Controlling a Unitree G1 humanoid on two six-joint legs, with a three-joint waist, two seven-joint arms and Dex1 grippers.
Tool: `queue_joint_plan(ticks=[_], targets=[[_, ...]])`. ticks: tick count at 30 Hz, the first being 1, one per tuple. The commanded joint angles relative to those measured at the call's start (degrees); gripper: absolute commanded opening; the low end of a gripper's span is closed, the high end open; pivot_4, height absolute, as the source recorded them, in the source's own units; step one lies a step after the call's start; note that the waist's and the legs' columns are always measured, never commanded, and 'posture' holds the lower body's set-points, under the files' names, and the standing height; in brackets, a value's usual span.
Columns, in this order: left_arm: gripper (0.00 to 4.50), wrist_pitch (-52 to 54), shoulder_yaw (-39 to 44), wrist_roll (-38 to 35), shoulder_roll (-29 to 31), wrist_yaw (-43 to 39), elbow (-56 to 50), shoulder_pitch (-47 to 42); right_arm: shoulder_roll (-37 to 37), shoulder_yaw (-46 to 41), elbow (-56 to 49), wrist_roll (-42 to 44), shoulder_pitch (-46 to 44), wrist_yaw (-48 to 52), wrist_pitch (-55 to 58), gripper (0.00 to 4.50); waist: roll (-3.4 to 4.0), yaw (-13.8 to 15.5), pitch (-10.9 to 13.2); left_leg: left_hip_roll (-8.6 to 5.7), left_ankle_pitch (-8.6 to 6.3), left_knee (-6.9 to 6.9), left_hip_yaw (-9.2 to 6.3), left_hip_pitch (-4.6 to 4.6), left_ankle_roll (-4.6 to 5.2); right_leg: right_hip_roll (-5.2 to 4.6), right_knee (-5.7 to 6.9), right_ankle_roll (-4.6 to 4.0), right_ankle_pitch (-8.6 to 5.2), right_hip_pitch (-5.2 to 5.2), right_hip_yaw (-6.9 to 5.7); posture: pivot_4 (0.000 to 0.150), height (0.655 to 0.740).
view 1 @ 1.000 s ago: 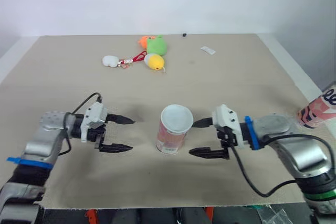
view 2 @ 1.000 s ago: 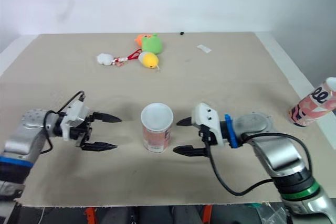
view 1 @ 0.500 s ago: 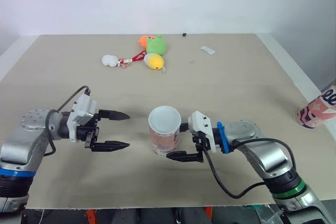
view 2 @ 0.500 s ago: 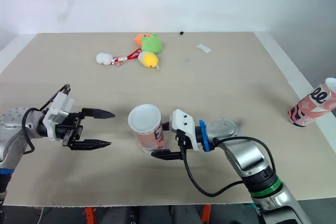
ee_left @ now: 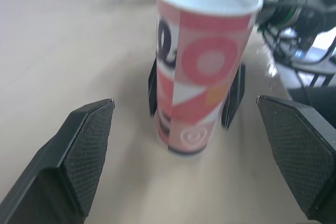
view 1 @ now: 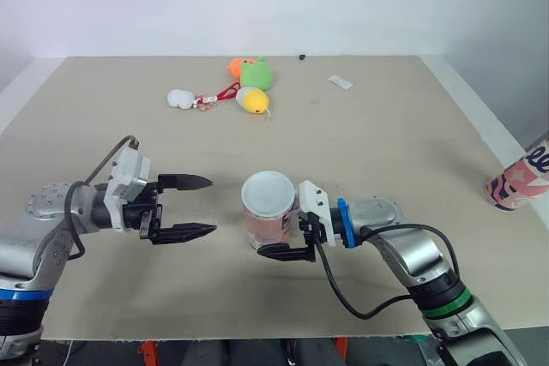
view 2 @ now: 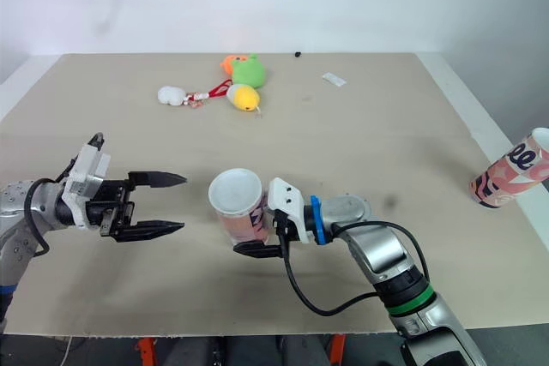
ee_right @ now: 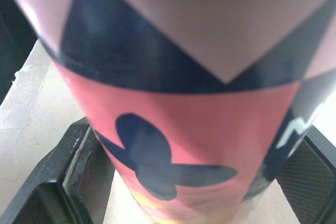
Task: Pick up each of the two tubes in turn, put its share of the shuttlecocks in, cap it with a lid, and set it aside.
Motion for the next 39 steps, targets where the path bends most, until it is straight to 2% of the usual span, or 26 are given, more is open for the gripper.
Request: queue_joint_plan(ticks=[1,5,8,9,10,18,22,27,31,35,39], targets=[[4.5,0.89,1.64,-2.92,-1.05,1.6,-1.7,-2.3,0.06,-2.71,-1.9,1.72,-1.3,-0.3,0.09,4.46,-0.02,0.0,0.0,0.0,0.03,0.0,-0.02,0.0,-0.04,0.0,0.0,0.0,0.01,0.0,-0.01,0.15,0.7323],[4.5,1.54,0.79,-3.62,-2.32,2.14,-0.72,-4.04,-0.17,-3.27,-3.2,2.34,-0.82,-0.54,0.81,4.46,-0.02,-0.01,0.0,-0.01,0.06,0.0,-0.02,0.01,-0.1,0.01,0.0,-0.01,0.05,0.01,-0.01,0.15,0.7323],[4.5,1.28,-0.4,-2.78,-2.99,1.7,0.44,-5.15,-0.11,-3.69,-3.76,2.32,-0.25,-1.5,1.42,3.62,-0.02,0.0,0.0,0.0,0.06,0.0,-0.05,0.01,-0.11,0.05,0.01,-0.03,0.07,0.0,-0.02,0.15,0.7323],[4.5,1.21,-0.67,-2.61,-3.07,1.53,0.65,-5.35,-0.14,-3.74,-3.93,2.4,-0.14,-1.65,1.6,3.11,-0.02,0.0,0.0,0.0,0.07,0.0,-0.06,0.01,-0.12,0.05,0.01,-0.03,0.07,0.01,-0.03,0.15,0.7323],[4.5,1.12,-0.93,-2.46,-3.17,1.41,0.89,-5.56,-0.17,-3.79,-4.13,2.47,-0.01,-1.84,1.74,2.95,-0.03,-0.01,0.0,-0.01,0.07,0.0,-0.06,0.01,-0.12,0.05,0.01,-0.03,0.07,0.01,-0.03,0.15,0.7323],[4.5,0.39,-2.84,-1.19,-4.39,0.7,2.65,-7.37,-1.69,-6.09,-5.47,3.42,0.61,-3.32,3.13,2.95,-0.03,0.0,0.01,-0.03,0.08,0.0,-0.06,0.0,-0.13,0.02,0.01,-0.02,0.07,0.02,-0.02,0.15,0.7323],[4.5,-0.47,-5.25,0.53,-8.35,3.23,4.04,-11.15,-3.7,-13.25,-2.52,4.01,-0.6,-6.47,3.0,2.95,-0.07,0.18,0.04,-0.09,0.11,0.02,-0.07,-0.01,-0.18,-0.02,0.0,0.04,0.1,0.05,-0.02,0.15,0.7323],[4.5,-1.05,-8.06,1.89,-15.74,7.22,5.88,-16.52,-5.59,-25.25,1.83,5.38,1.1,-13.46,3.02,2.95,-0.11,0.73,0.06,-0.2,0.13,0.05,-0.07,-0.03,-0.22,-0.14,-0.04,0.11,0.14,0.11,-0.02,0.15,0.7323],[4.5,-2.17,-10.1,5.15,-19.99,10.14,10.37,-20.69,-4.75,-31.13,6.36,3.58,3.22,-20.68,0.94,2.95,-0.11,0.95,0.05,-0.25,0.12,0.01,-0.03,-0.02,-0.2,-0.13,-0.05,0.01,0.19,0.11,0.07,0.15,0.7323],[4.5,-3.84,-11.32,8.72,-23.36,12.36,16.35,-24.93,-3.85,-36.33,15.49,1.28,1.79,-30.41,-1.05,2.95,-0.1,0.92,0.06,-0.25,0.13,0.01,0.04,-0.01,-0.2,-0.1,-0.04,-0.13,0.33,0.07,0.15,0.15,0.7323],[4.5,-4.52,-12.01,10.62,-25.53,12.9,19.83,-27.81,-4.27,-39.71,22.01,0.18,0.82,-35.8,-3.41,2.95,-0.08,0.9,0.07,-0.28,0.14,0.01,0.12,0.01,-0.21,-0.11,-0.04,-0.08,0.36,0.07,0.24,0.15,0.7323]])
